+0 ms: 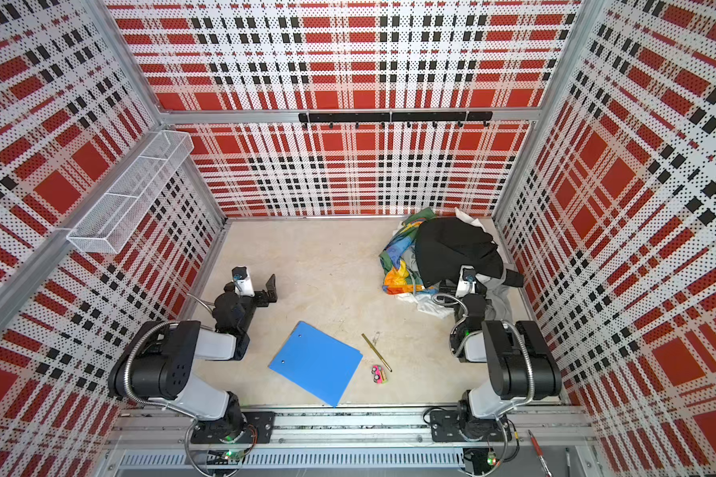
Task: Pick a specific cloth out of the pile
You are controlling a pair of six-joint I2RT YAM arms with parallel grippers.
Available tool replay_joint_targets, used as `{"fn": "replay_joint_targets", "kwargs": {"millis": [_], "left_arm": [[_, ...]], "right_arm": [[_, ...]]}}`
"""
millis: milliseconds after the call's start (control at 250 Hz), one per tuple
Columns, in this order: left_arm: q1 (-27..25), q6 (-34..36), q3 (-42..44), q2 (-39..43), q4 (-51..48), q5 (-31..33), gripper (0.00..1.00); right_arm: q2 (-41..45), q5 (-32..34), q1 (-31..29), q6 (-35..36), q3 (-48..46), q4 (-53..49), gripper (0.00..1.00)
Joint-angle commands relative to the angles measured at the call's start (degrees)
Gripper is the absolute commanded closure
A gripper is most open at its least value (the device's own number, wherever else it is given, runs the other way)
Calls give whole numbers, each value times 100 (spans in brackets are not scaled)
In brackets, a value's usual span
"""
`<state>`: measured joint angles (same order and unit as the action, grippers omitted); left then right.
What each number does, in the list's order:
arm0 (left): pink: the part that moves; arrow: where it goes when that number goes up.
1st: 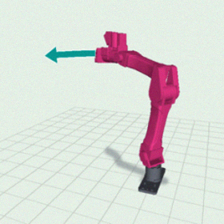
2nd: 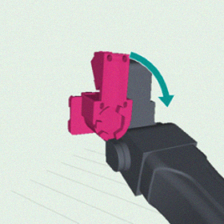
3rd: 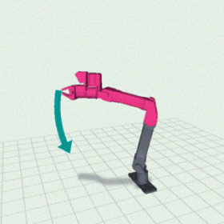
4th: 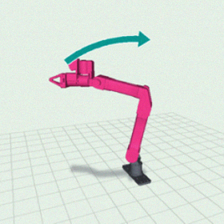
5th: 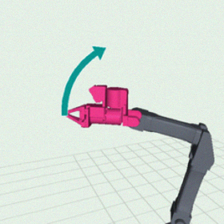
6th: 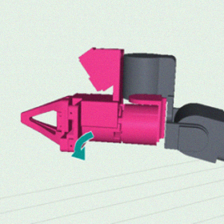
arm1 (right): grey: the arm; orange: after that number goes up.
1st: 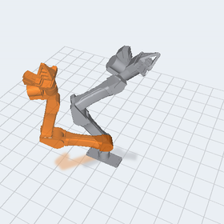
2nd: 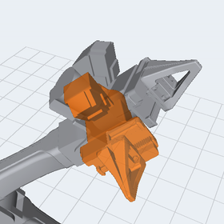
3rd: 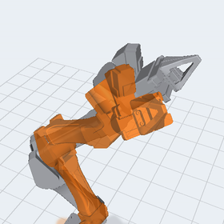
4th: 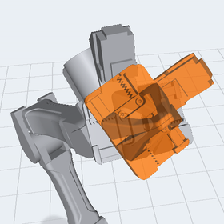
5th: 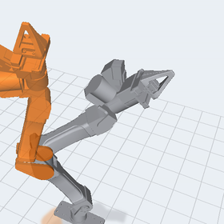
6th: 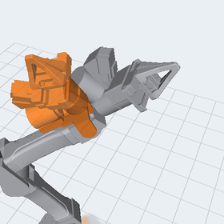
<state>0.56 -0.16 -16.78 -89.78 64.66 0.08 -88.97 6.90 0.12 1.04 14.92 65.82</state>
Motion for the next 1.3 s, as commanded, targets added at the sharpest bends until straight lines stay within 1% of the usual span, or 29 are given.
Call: {"fn": "replay_joint_targets", "kwargs": {"millis": [0, 1048, 1297], "left_arm": [[3, -28, -79, -33, 99, 35, 1], [-37, -6, -63, -34, 125, 90, 1], [58, -83, -80, -32, 108, -13, 1]], "right_arm": [[-15, -19, 6, -3, 60, 275, 0], [-15, -22, 6, -11, 62, 274, 0], [-13, -19, 6, -7, 57, 279, 0]]}}
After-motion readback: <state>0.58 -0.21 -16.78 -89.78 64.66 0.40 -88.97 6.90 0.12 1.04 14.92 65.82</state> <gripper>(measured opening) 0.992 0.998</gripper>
